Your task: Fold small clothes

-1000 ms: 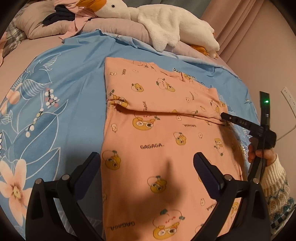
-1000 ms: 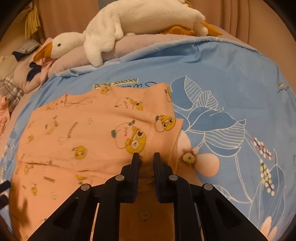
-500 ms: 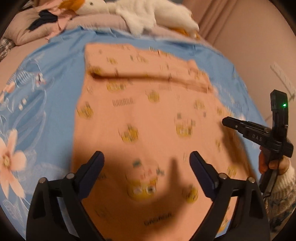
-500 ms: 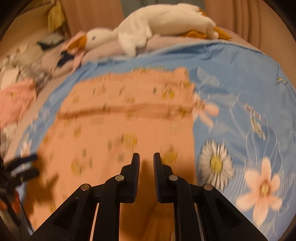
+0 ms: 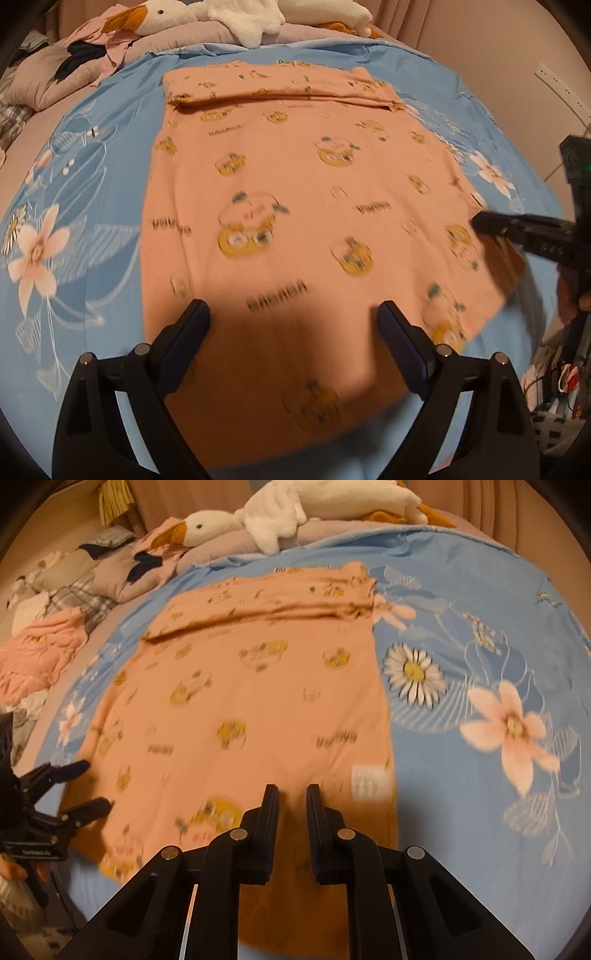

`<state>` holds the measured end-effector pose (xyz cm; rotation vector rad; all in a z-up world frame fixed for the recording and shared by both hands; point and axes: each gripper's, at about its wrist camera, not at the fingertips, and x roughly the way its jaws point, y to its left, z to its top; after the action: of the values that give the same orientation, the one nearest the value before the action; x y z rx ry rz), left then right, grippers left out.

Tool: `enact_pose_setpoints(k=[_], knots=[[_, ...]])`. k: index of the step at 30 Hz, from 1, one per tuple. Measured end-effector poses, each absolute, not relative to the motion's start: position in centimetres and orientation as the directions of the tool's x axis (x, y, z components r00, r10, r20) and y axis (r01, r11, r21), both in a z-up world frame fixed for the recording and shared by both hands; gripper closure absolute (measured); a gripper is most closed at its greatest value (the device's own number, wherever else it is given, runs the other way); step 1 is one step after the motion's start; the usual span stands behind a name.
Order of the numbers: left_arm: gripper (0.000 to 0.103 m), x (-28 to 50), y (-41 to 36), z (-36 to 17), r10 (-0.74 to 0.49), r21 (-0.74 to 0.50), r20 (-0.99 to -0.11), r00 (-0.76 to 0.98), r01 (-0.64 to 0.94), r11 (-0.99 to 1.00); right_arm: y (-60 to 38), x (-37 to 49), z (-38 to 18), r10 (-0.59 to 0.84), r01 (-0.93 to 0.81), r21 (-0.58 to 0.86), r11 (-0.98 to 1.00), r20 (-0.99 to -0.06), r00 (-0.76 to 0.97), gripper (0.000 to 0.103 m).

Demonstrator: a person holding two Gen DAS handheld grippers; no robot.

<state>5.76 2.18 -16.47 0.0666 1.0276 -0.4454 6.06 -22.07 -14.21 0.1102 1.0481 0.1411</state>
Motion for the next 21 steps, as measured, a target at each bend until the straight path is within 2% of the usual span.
enact_pose_setpoints(k=[4, 9, 18, 20, 21], knots=[[0.011, 4.1, 2.3, -16.4, -0.337, -0.170, -0.840, 0.425, 0.384, 0.908, -21.9, 4.7, -14.9, 0.154, -0.047, 0.151, 0.987, -0.858, 0.490, 0.089], [0.011, 2.7, 3.7, -16.1, -0.394, -0.261, -0.830, 0.395, 0.351, 0.900, -21.5, 3.0, -14.4, 0.177, -0.056, 0.171, 0.984, -0.864, 0.472, 0.089], [0.011, 0.4, 7.0, -15.0, -0.436, -0.353, -0.813, 0.387, 0.268, 0.896, -22.2, -0.4, -13.7, 0.241, -0.063, 0.240, 0.969, -0.845, 0.477, 0.077], [0.011, 0.4, 7.9, -14.5, -0.433, -0.362, -0.804, 0.408, 0.241, 0.900, -22.7, -0.7, -13.1, 0.248, -0.042, 0.263, 0.964, -0.826, 0.506, 0.073], [0.011, 0.5, 8.3, -14.4, -0.431, -0.365, -0.800, 0.417, 0.230, 0.902, -22.9, -0.8, -12.9, 0.247, -0.033, 0.269, 0.963, -0.819, 0.518, 0.066]])
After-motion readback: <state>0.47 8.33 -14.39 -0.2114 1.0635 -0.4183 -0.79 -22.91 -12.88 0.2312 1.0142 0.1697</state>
